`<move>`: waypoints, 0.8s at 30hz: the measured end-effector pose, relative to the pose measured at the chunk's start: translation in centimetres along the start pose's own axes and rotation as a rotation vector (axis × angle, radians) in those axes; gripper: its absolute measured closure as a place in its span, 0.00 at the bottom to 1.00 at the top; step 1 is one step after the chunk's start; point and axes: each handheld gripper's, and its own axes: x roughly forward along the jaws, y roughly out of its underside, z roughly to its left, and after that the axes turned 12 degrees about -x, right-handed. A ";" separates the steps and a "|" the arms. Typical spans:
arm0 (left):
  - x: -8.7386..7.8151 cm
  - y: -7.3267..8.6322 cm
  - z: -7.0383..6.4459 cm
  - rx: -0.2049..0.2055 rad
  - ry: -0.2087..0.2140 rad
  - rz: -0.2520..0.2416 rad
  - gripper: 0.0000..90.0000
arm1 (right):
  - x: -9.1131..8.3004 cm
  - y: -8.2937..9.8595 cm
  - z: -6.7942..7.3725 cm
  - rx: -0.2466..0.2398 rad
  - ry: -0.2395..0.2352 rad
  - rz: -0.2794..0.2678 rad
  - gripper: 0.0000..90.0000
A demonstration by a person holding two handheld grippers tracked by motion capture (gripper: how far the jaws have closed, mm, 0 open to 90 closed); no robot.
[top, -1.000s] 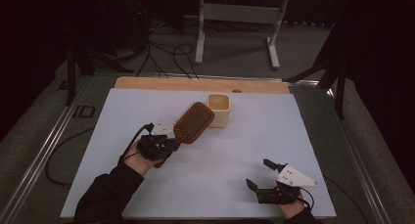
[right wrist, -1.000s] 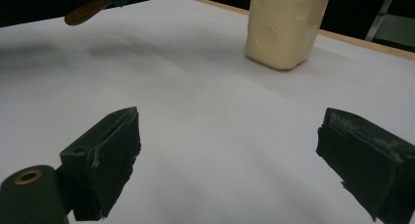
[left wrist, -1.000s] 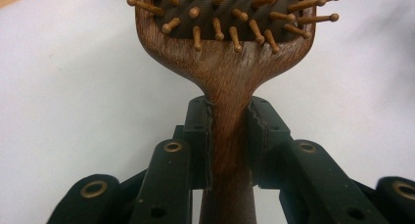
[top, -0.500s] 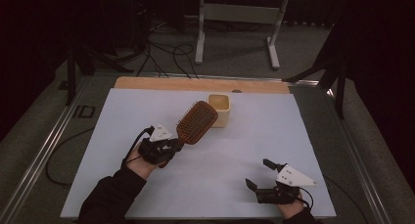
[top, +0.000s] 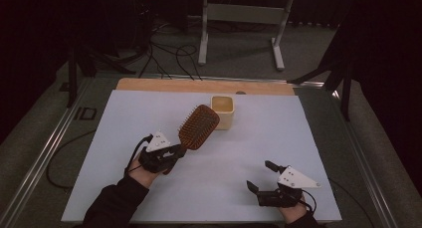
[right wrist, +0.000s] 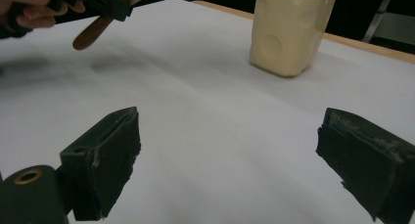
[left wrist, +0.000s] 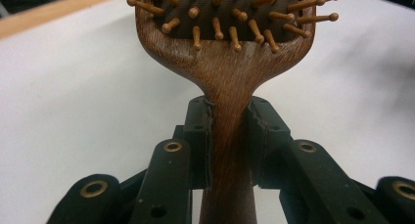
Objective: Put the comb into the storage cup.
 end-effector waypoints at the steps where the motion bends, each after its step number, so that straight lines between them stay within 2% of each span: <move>1: -0.1 0.1 -0.1 0.001 -0.002 -0.004 0.82 | 0.0 -0.4 0.0 0.010 -0.003 -0.005 0.09; 6: -0.3 0.4 -0.1 0.010 0.002 -0.023 0.82 | -0.3 -2.6 -0.3 0.045 0.003 -0.028 0.09; 10: -0.4 0.3 -0.1 0.010 0.008 -0.037 0.82 | -0.5 -4.4 -0.7 0.027 0.028 -0.038 0.09; 14: -0.3 0.4 -0.1 0.006 0.025 -0.040 0.82 | -0.6 -6.2 -1.3 0.036 0.038 -0.052 0.09; 20: 0.0 0.5 -0.1 0.008 0.043 -0.039 0.82 | -0.2 -8.3 -1.8 0.071 0.029 -0.073 0.09; 24: 0.0 0.6 0.0 0.000 0.042 -0.041 0.82 | 0.4 -9.3 -2.0 0.060 0.019 -0.080 0.09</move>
